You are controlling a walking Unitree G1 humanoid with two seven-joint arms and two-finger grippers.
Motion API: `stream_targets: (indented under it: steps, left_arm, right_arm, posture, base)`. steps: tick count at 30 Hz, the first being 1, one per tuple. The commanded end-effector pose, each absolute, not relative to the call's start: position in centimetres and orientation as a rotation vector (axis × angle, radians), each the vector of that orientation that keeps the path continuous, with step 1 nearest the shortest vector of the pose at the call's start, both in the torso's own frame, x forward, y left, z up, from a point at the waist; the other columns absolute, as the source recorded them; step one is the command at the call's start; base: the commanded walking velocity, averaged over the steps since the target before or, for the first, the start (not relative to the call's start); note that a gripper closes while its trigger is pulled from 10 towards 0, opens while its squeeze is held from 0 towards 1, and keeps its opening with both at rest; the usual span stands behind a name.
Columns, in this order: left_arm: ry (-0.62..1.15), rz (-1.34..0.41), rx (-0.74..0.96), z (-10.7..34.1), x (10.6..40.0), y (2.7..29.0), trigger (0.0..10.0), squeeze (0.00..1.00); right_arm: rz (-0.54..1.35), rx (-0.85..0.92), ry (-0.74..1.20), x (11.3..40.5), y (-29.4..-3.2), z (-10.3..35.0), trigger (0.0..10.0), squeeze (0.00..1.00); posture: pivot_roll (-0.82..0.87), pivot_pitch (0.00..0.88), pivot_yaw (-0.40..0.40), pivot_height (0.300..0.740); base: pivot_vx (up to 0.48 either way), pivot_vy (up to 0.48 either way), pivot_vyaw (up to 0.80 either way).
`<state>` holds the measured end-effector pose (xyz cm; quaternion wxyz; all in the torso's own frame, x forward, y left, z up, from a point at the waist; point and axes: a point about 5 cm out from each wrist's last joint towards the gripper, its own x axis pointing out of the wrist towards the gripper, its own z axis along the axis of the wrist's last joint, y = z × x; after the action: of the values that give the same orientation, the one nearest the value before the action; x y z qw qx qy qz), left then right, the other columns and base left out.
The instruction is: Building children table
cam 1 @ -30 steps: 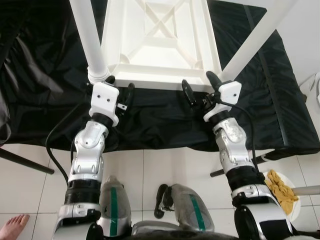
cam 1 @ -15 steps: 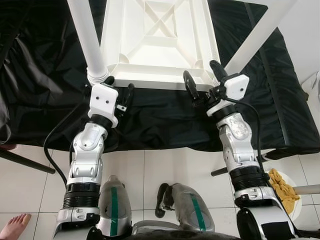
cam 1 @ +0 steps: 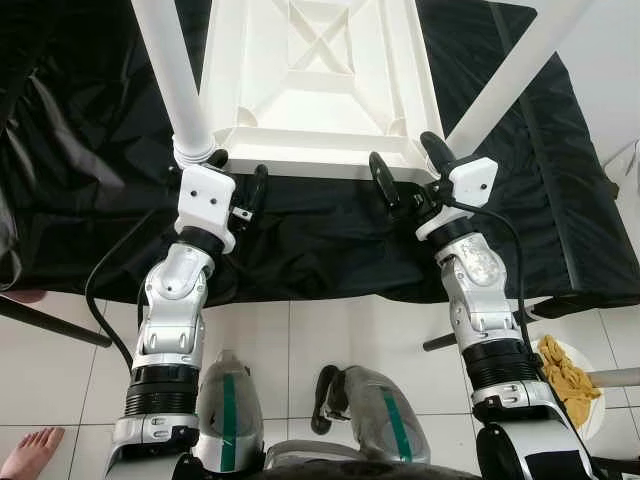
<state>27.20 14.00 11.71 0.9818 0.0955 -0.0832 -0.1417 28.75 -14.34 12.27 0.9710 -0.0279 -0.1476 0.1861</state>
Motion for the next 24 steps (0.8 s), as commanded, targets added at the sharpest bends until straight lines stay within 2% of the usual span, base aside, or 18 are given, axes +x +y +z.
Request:
stream_targets:
  steps: [1,15,24]
  left_arm:
    - [-0.174,-0.222,0.184,12.0,27.4,14.0,10.0,0.0]
    - [-0.172,-0.24,0.185,11.9,27.1,13.7,10.0,0.0]
    - [-0.186,-0.268,0.195,12.1,26.8,13.6,10.0,0.0]
  right_arm:
    - [0.366,-0.072,-0.266,28.4,-14.8,11.7,10.0,0.0]
    - [0.366,-0.076,-0.235,27.9,-15.1,11.0,10.0,0.0]
    - [0.251,-0.097,-0.279,26.9,-15.9,11.2,10.0,0.0]
  posture:
    - [0.09,0.053,-0.067,0.74]
    - [0.1,0.051,-0.073,0.74]
    - [0.11,0.025,-0.071,0.74]
  base:
    - [0.0,0.0,0.0]
    - [0.0,0.0,0.0]
    - [0.0,0.0,0.0]
